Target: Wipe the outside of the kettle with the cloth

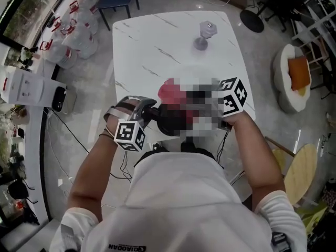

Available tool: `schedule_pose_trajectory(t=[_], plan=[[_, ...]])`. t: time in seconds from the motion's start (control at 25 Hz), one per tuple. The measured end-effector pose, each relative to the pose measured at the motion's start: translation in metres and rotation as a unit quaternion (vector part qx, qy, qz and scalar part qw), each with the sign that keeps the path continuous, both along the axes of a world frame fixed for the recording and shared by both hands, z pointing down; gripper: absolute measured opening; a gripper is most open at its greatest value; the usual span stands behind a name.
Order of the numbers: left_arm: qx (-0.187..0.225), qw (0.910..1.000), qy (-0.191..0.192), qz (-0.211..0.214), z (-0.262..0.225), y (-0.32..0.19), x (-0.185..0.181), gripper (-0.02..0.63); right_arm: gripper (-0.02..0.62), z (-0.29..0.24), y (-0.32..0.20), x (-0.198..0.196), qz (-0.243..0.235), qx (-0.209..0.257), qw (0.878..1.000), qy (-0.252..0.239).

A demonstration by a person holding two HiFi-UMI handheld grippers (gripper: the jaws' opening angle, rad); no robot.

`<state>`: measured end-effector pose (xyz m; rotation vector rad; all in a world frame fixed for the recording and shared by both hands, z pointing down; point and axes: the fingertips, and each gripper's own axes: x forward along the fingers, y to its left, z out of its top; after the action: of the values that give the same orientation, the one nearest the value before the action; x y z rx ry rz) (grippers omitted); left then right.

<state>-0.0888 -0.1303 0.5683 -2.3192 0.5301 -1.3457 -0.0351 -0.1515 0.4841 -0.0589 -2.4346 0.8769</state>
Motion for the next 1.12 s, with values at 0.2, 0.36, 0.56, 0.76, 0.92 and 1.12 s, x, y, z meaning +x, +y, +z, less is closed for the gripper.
schedule_pose_trajectory(t=[0.2, 0.36, 0.56, 0.76, 0.92, 1.12], plan=[[0.016, 0.9994, -0.019, 0.023, -0.001, -0.002, 0.003, 0.112, 0.120, 0.020, -0.011, 0.006, 0.002, -0.038, 0.999, 0.015], [0.022, 0.9987, -0.032, 0.032, -0.001, -0.005, 0.002, 0.112, 0.120, 0.044, -0.017, 0.013, 0.005, -0.060, 0.997, 0.039], [0.021, 0.9989, -0.033, 0.028, 0.000, -0.006, 0.003, 0.112, 0.120, 0.069, -0.028, 0.022, 0.026, -0.086, 0.995, 0.049], [0.027, 0.9980, -0.043, 0.039, -0.003, -0.006, 0.006, 0.112, 0.120, 0.097, -0.037, 0.035, 0.035, -0.112, 0.991, 0.071], [0.031, 0.9973, -0.049, 0.045, -0.004, -0.007, 0.010, 0.112, 0.120, 0.121, -0.044, 0.048, 0.054, -0.142, 0.985, 0.085], [0.034, 0.9965, -0.056, 0.052, -0.006, -0.009, 0.013, 0.113, 0.120, 0.138, -0.049, 0.057, 0.073, -0.176, 0.977, 0.091]])
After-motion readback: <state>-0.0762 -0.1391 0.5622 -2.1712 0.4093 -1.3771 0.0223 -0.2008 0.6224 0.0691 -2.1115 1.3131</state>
